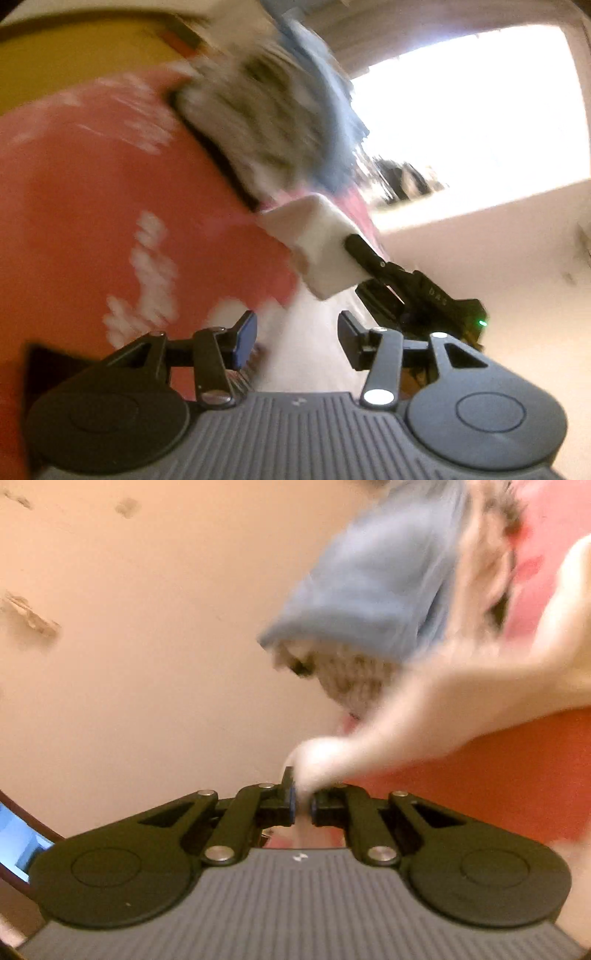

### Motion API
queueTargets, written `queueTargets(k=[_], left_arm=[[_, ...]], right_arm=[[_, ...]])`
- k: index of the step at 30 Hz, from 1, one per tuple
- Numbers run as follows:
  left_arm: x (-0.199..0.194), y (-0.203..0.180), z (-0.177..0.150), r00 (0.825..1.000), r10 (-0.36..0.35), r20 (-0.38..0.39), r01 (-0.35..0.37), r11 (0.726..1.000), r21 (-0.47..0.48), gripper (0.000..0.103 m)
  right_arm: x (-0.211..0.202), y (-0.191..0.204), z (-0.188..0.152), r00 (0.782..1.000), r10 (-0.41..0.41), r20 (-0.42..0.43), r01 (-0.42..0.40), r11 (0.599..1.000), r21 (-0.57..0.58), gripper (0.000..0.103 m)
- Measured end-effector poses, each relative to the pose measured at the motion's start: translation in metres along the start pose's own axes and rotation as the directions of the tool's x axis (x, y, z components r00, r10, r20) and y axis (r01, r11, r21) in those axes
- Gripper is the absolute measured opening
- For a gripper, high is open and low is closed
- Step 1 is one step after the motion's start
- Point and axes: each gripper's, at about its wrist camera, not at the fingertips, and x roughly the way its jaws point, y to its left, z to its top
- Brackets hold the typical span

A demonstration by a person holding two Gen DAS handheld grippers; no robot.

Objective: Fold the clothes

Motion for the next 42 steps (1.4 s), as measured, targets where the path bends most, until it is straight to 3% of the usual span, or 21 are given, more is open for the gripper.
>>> queueTargets(k=[4,8,12,15,17,23,27,30,31,33,36,38,42], left_arm=[[0.024,-0.025,-0.008,0.988,-0.037,-0.153,0.052,0.994,0.094,0.049],[0.086,-0.030,-0.033,0.970,-0.011,-0.242,0.053,0.985,0.166,0.049],[0.148,-0.035,-0.058,0.945,0.021,-0.328,0.060,0.970,0.236,0.049],[0.176,-0.029,-0.066,0.934,0.006,-0.358,0.075,0.975,0.211,0.049],[0.188,-0.022,-0.068,0.931,0.010,-0.364,0.063,0.980,0.189,0.050],[0.211,-0.015,-0.078,0.925,-0.005,-0.381,0.075,0.983,0.167,0.047],[0.218,-0.024,-0.086,0.916,-0.031,-0.401,0.110,0.978,0.177,0.042],[0.227,-0.029,-0.093,0.908,0.021,-0.419,0.075,0.974,0.213,0.022],[0.228,-0.029,-0.094,0.908,0.037,-0.417,0.061,0.974,0.219,0.010],[0.228,-0.031,-0.096,0.910,0.058,-0.410,0.045,0.971,0.236,0.009],[0.210,-0.052,-0.097,0.916,0.016,-0.400,0.114,0.947,0.299,0.009],[0.206,-0.056,-0.102,0.903,0.047,-0.427,0.107,0.938,0.330,0.009],[0.213,-0.035,-0.113,0.861,0.192,-0.471,-0.009,0.932,0.363,0.009]], right_arm=[[-0.099,-0.007,-0.017,0.995,-0.064,0.082,0.057,0.995,0.076,0.006],[-0.160,-0.046,-0.074,0.976,-0.193,0.095,0.172,0.965,0.198,0.006],[-0.167,-0.100,-0.123,0.967,-0.254,0.027,0.224,0.893,0.390,0.006],[-0.163,-0.116,-0.136,0.976,-0.216,0.028,0.181,0.876,0.448,0.006],[-0.166,-0.116,-0.139,0.980,-0.198,0.030,0.165,0.883,0.438,0.006],[-0.174,-0.115,-0.144,0.971,-0.226,-0.073,0.237,0.907,0.348,0.006],[-0.185,-0.119,-0.149,0.977,-0.210,-0.046,0.213,0.912,0.352,0.006],[-0.189,-0.123,-0.151,0.978,-0.204,-0.033,0.202,0.910,0.361,0.006],[-0.188,-0.124,-0.150,0.979,-0.202,-0.034,0.201,0.911,0.359,0.006],[-0.187,-0.121,-0.148,0.979,-0.201,-0.035,0.201,0.915,0.349,0.005],[-0.203,-0.095,-0.147,0.982,-0.188,-0.005,0.183,0.952,0.246,0.005],[-0.209,-0.085,-0.153,0.982,-0.186,-0.030,0.189,0.961,0.202,0.005],[-0.191,-0.081,-0.170,0.974,-0.188,-0.125,0.209,0.961,0.180,0.005]])
